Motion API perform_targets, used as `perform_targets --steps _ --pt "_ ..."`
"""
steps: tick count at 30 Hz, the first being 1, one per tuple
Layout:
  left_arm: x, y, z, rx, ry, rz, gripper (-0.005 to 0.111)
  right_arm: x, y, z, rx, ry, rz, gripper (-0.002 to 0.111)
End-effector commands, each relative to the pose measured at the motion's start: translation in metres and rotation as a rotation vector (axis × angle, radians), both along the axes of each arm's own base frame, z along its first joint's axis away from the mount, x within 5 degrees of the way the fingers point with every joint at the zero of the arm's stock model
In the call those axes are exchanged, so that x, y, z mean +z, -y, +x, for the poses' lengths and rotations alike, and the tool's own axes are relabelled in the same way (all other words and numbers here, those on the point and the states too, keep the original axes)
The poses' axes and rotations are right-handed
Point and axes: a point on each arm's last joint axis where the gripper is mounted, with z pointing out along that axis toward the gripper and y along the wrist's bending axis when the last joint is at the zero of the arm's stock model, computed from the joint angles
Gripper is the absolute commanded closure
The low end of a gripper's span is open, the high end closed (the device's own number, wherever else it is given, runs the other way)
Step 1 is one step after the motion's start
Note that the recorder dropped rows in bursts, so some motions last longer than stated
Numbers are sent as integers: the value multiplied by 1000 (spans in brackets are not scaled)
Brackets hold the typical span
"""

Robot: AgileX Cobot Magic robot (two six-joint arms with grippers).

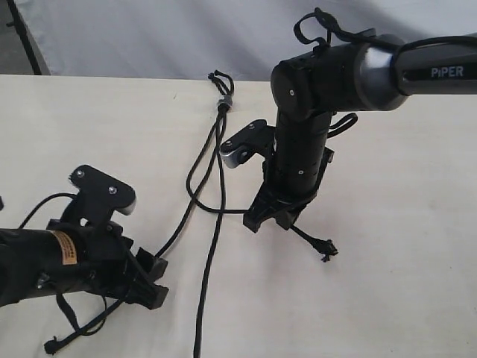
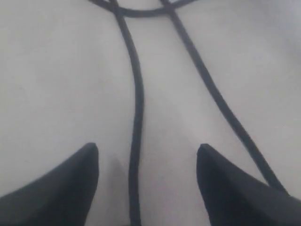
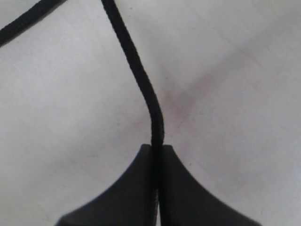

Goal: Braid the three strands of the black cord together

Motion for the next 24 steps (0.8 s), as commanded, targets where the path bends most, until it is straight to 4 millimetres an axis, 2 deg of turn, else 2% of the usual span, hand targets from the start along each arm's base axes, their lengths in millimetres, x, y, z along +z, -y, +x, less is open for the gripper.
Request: perform_targets --steps 1,3,5,7,10,11,19,22,24 --pt "-19 8 11 -15 -10 31 48 0 1 1 -8 8 4 108" --pt "-24 12 16 -43 -16 52 50 0 1 1 -8 8 4 108" --pt "-27 14 18 -57 -26 64 57 0 1 1 -8 8 4 108" --pt "-27 14 18 -61 -31 68 72 0 1 1 -8 5 2 108" --pt "-25 12 16 -62 -49 75 102 4 2 -1 -8 -3 -1 108" --pt "-22 12 15 -69 -53 78 106 8 3 -2 -8 0 0 108" --pt "26 4 -1 -120 39 49 105 58 7 -10 -8 120 62 108" --pt "32 -4 -9 -135 68 58 105 77 10 -14 -3 172 76 108" --pt "32 -16 -4 -78 68 58 105 85 12 -15 5 204 72 108"
